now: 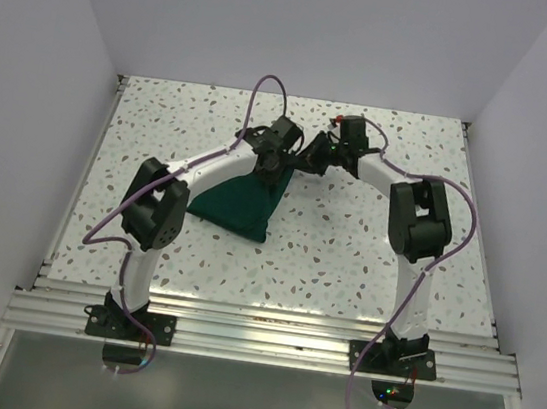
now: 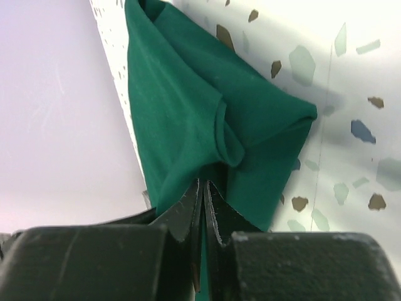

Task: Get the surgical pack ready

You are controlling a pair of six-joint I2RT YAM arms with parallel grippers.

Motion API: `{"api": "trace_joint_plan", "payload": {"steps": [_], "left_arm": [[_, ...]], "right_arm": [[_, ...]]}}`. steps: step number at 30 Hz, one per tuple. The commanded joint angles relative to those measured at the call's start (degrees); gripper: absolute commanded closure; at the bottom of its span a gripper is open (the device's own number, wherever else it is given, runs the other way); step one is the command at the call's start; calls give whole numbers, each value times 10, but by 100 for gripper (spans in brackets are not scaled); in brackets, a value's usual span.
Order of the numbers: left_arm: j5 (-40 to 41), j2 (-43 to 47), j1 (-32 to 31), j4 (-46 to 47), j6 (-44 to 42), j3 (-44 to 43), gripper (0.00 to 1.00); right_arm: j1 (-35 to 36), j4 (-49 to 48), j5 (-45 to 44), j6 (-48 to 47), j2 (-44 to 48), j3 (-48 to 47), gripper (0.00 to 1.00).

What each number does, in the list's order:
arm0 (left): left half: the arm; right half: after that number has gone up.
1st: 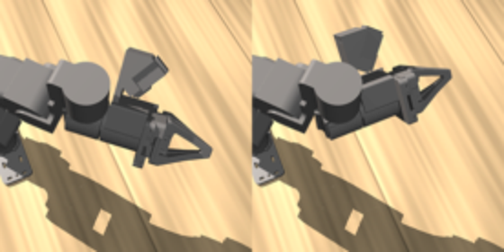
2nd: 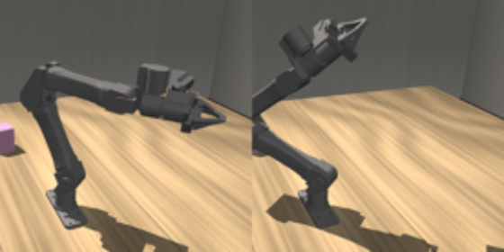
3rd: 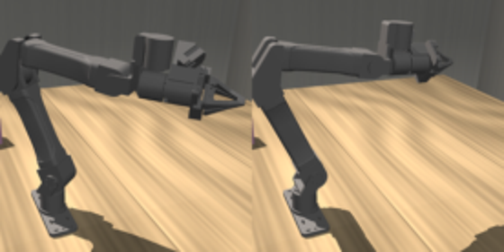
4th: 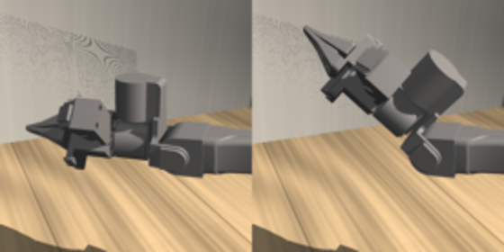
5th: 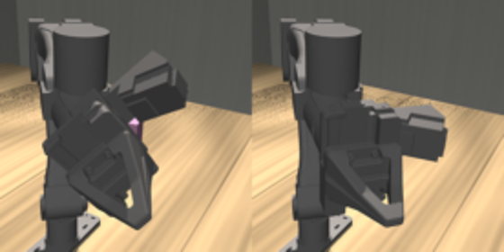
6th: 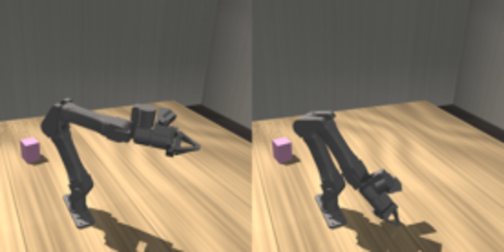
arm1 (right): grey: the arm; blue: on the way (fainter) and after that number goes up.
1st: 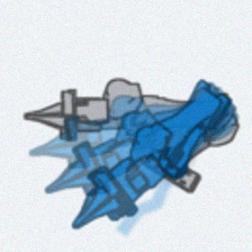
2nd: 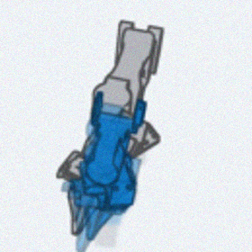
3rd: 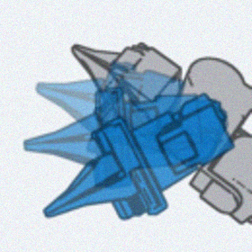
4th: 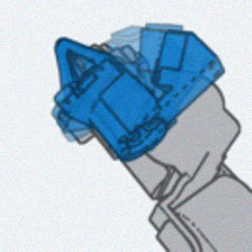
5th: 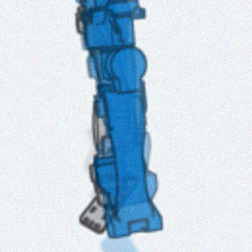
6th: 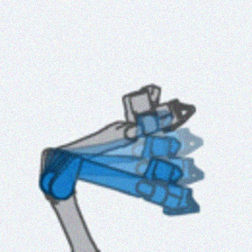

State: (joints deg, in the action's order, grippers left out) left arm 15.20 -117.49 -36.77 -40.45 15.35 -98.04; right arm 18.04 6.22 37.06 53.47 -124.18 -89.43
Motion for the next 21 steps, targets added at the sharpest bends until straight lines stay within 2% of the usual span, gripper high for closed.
{"api": "trace_joint_plan", "payload": {"steps": [1,3,12,21], "left_arm": [[-11,3,-1,-9,-9,-15,96],[-18,9,-1,-7,-14,-13,100],[-59,16,-2,2,-23,-11,100],[-76,26,-5,4,-23,3,100]], "right_arm": [[3,-52,17,37,-18,-3,97],[5,-52,15,37,-24,-12,97],[8,-44,-12,30,-31,-29,99],[-11,-50,-77,34,-62,-57,100]]}}
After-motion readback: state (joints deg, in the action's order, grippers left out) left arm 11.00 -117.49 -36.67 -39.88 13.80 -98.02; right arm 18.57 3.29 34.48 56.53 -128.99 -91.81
